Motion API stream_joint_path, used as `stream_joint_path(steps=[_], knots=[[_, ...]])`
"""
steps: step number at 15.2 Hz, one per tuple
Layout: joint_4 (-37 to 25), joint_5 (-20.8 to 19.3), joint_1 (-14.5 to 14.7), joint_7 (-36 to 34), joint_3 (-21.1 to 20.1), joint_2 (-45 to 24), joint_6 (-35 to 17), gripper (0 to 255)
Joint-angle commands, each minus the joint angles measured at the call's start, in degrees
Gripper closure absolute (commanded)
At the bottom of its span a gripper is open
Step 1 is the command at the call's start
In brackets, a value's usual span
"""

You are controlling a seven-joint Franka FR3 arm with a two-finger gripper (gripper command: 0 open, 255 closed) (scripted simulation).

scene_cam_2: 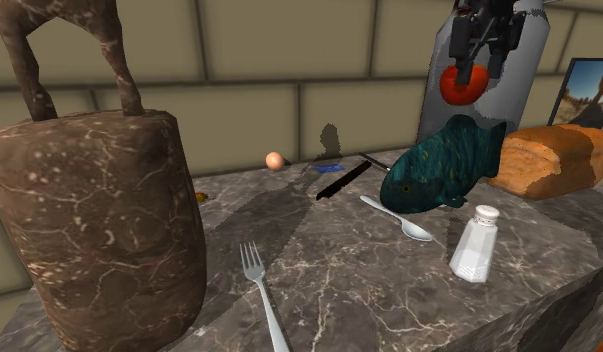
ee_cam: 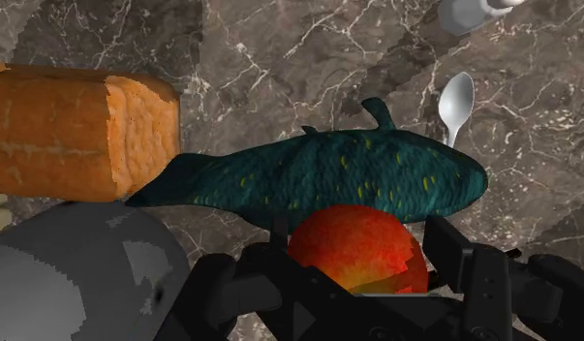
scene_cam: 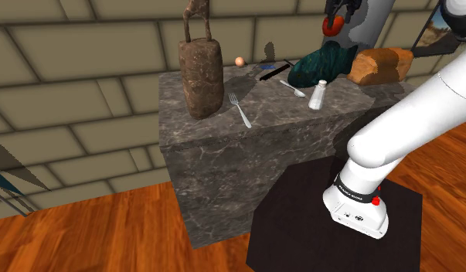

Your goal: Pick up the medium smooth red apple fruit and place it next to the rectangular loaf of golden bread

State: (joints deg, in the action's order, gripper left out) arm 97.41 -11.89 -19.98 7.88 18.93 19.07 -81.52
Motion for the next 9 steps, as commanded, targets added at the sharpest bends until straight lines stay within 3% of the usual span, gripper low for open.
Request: stream_joint_path(steps=[1, 9], knots=[[0.5, -0.7, -0.9, 2.6, 1.7, 0.9, -0.1, 255], [1.1, -2.9, -3.8, 12.3, 8.6, 1.9, -1.6, 255]])
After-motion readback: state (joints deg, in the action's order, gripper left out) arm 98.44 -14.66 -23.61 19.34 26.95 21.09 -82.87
